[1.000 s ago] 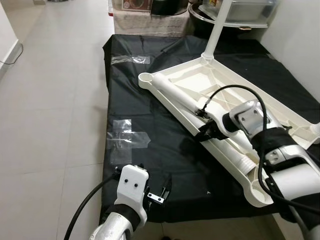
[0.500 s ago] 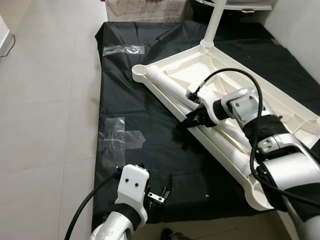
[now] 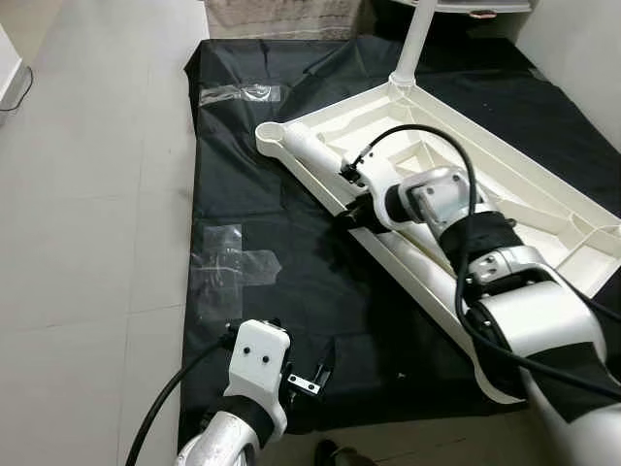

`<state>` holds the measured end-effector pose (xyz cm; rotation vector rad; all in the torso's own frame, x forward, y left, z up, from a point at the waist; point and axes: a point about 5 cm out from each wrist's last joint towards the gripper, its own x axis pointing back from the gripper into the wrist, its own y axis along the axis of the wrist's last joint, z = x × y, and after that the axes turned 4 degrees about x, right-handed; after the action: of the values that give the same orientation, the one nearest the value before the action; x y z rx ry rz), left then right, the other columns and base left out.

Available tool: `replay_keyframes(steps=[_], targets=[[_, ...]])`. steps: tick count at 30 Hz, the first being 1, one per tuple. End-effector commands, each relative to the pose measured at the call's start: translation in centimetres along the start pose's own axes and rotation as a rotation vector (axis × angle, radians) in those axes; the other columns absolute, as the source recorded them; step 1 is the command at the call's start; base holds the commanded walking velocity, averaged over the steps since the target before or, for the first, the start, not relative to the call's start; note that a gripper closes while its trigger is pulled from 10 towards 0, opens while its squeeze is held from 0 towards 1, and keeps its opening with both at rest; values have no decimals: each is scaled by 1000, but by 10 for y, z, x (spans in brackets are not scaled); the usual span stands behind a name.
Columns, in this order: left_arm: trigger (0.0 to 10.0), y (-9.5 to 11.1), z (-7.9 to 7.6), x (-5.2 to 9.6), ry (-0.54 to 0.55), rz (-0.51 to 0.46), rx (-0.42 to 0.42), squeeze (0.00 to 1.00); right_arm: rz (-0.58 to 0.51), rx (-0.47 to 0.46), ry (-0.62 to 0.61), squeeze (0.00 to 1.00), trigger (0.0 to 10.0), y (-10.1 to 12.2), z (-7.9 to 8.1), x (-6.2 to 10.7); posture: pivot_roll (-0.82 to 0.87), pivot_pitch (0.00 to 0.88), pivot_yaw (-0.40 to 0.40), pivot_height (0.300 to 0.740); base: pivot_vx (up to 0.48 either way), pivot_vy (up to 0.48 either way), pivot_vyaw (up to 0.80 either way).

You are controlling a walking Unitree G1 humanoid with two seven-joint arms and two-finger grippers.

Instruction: Building children table

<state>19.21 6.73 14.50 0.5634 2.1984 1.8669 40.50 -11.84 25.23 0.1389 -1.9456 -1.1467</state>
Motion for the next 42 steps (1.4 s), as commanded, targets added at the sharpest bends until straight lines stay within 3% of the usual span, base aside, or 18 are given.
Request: replay_keyframes(steps=[1,9,28,29,30,31,34,35,42], targets=[[10000,-6,-4,1,-8,26,19,0,33,-40,41,0,10000,-10,8,-9,26,244,-104,740,0,0,0],[10000,-6,-5,2,-8,25,24,0,102,-27,56,0,10000,-20,26,-28,23,237,-110,740,0,0,0],[10000,-5,-6,1,-8,20,24,0,196,-37,25,0,10000,-45,31,-40,21,246,-115,740,0,0,0],[10000,-5,-6,1,-7,20,24,0,205,-40,24,0,7686,-49,31,-41,21,248,-113,740,0,0,0],[10000,-5,-6,1,-7,20,24,0,205,-40,24,0,7686,-49,31,-41,21,248,-113,740,0,0,0],[10000,-5,-6,1,-6,19,24,0,211,-42,23,0,980,-51,31,-41,21,250,-112,740,0,0,0],[10000,-5,-6,1,-6,19,24,0,214,-43,21,0,980,-52,31,-41,21,251,-114,740,0,0,0],[10000,-5,-6,1,-5,19,24,0,215,-45,20,0,0,-53,31,-41,20,252,-113,740,0,0,0],[10000,-5,-6,1,-4,19,25,0,198,-43,38,0,0,-50,28,-38,19,253,-111,740,0,0,0]])
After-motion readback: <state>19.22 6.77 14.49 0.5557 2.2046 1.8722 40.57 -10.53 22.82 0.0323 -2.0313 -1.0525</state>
